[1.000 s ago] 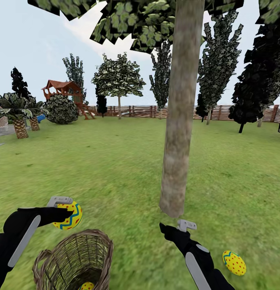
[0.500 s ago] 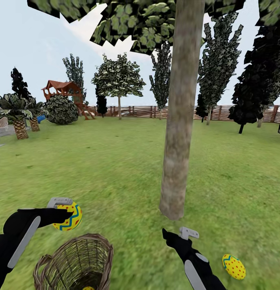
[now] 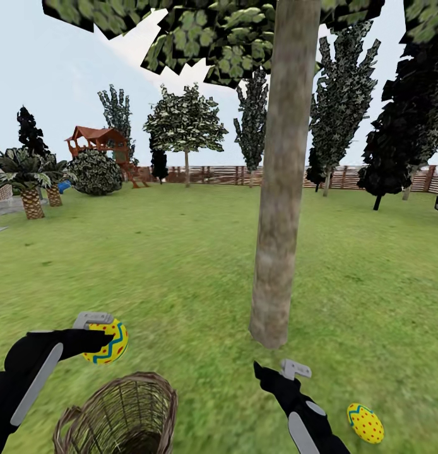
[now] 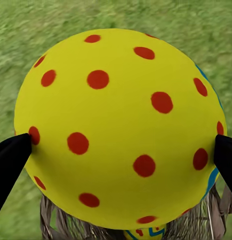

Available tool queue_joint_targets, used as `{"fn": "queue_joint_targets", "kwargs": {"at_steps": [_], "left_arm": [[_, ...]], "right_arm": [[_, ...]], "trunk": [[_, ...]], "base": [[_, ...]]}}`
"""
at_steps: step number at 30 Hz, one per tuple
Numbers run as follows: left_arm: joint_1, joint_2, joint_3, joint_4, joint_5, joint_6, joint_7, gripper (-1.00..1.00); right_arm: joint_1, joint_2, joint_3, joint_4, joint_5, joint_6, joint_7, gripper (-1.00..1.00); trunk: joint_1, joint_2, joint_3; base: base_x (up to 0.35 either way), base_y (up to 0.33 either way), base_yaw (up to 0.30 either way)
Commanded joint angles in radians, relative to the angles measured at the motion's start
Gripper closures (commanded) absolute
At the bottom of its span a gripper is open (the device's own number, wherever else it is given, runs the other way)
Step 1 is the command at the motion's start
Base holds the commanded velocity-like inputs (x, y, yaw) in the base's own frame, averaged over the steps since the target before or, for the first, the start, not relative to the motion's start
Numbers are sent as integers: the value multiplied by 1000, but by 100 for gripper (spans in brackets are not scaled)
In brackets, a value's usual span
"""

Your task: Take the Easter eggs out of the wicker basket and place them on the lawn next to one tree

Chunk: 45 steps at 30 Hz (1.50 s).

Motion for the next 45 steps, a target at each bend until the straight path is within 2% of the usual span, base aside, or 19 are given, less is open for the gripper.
{"fn": "queue_joint_targets", "kwargs": {"at_steps": [1,10,17,27,41,45], "left_arm": [[0,1,-1,1,-4,3,-5,100],[20,1,1,-2,-3,0,-6,100],[21,1,1,-2,-3,0,-6,100],[21,1,1,-2,-3,0,-6,100],[21,1,1,-2,-3,0,-6,100],[21,1,1,-2,-3,0,-6,100]], "right_arm": [[-1,-1,1,2,-9,3,-7,-100],[17,-1,0,10,-9,2,-8,-100],[22,0,0,22,-9,0,-7,-100],[23,0,1,24,-11,0,-8,-100],[23,1,1,34,-10,0,-7,-100],[24,0,1,44,-9,-42,-7,-100]], "trunk": [[-4,7,2],[-39,70,30],[-65,119,52],[-104,189,84],[-157,287,127],[-173,315,140]], "base": [[0,0,0],[0,0,-5],[0,0,-202],[-71,0,-30],[-1,0,-125],[0,0,-50]]}}
